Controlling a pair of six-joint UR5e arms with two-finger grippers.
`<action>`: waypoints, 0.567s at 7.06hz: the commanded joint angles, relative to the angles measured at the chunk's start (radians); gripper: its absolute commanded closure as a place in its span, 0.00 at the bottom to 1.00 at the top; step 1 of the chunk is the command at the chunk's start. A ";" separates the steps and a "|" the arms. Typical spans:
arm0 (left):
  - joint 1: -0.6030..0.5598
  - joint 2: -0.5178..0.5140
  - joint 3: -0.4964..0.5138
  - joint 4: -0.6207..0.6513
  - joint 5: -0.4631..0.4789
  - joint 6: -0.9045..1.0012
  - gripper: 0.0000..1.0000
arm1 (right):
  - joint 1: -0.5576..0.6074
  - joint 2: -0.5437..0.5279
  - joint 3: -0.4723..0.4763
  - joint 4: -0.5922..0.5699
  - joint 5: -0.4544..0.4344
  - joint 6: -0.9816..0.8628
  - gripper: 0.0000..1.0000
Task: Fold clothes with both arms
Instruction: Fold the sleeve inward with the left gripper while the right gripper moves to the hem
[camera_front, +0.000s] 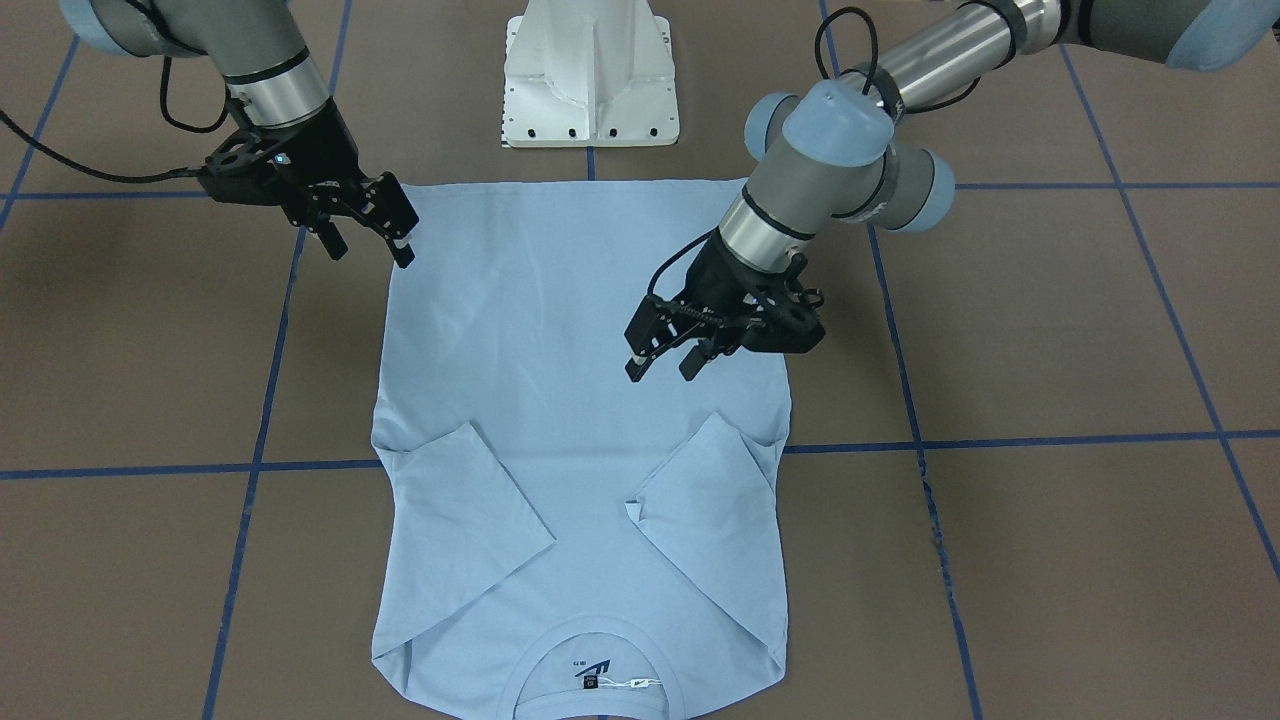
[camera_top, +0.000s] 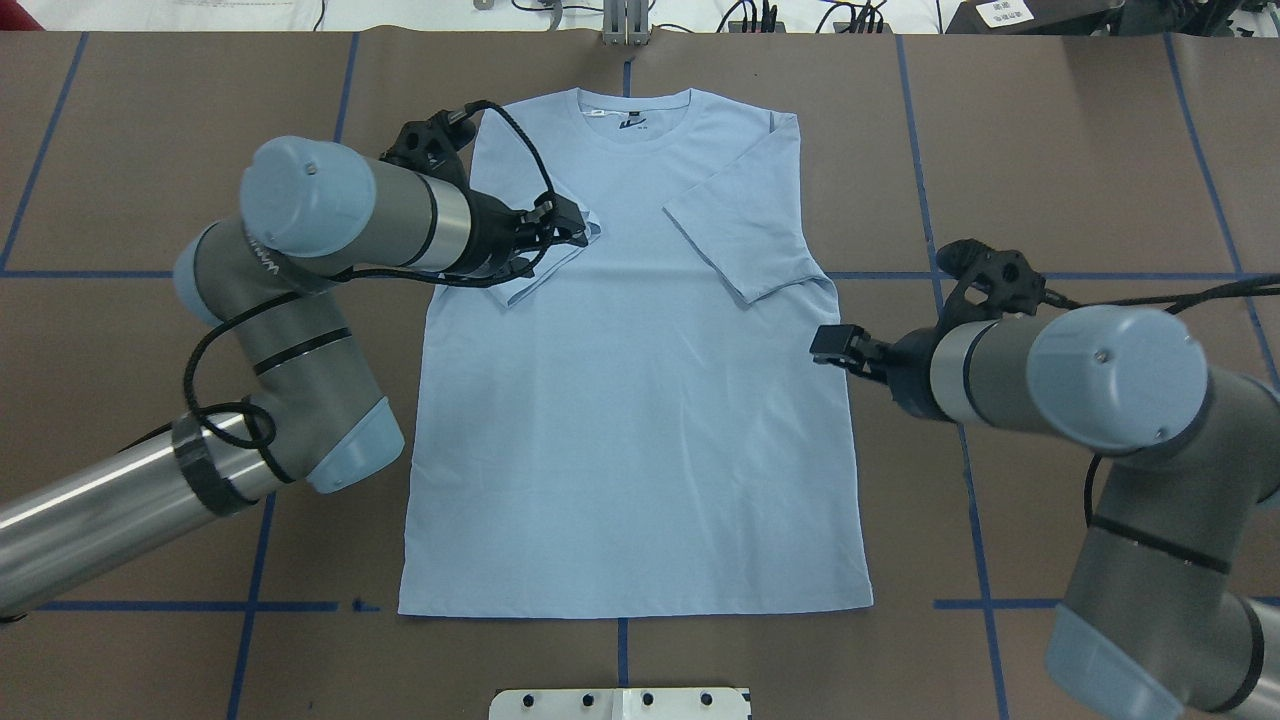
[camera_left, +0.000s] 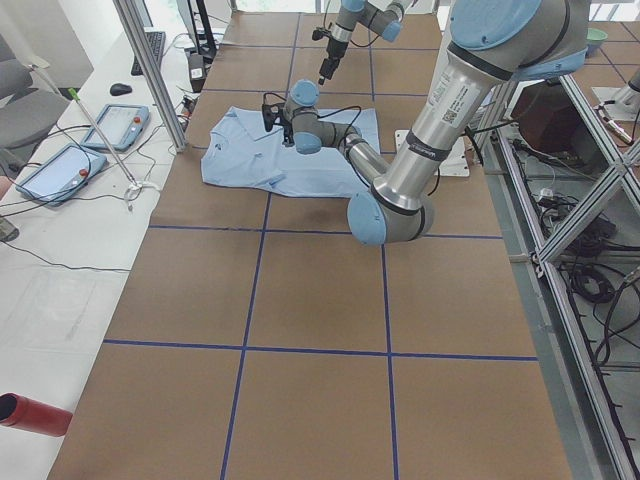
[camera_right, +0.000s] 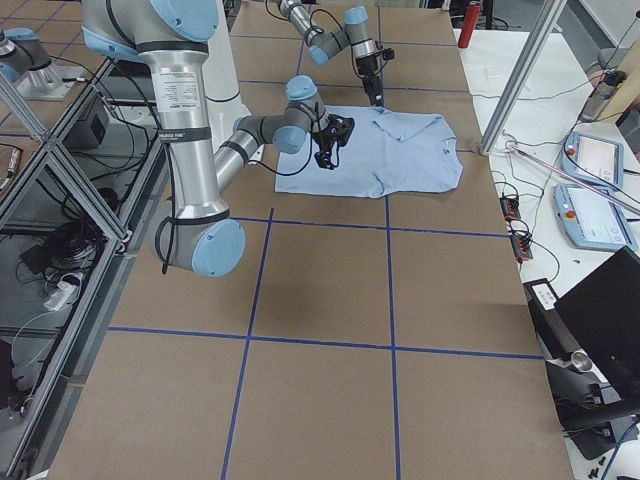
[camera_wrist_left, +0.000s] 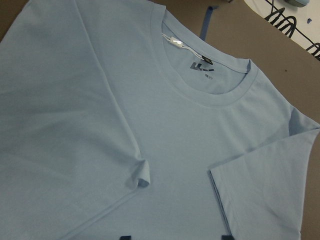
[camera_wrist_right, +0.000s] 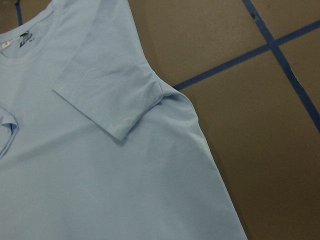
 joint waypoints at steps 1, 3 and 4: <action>0.002 0.109 -0.154 0.028 -0.012 0.000 0.22 | -0.233 -0.014 0.047 -0.105 -0.197 0.226 0.00; 0.004 0.118 -0.154 0.028 -0.012 0.000 0.22 | -0.371 -0.121 0.045 -0.112 -0.289 0.340 0.02; 0.004 0.121 -0.157 0.027 -0.012 0.000 0.22 | -0.387 -0.122 0.042 -0.113 -0.293 0.370 0.02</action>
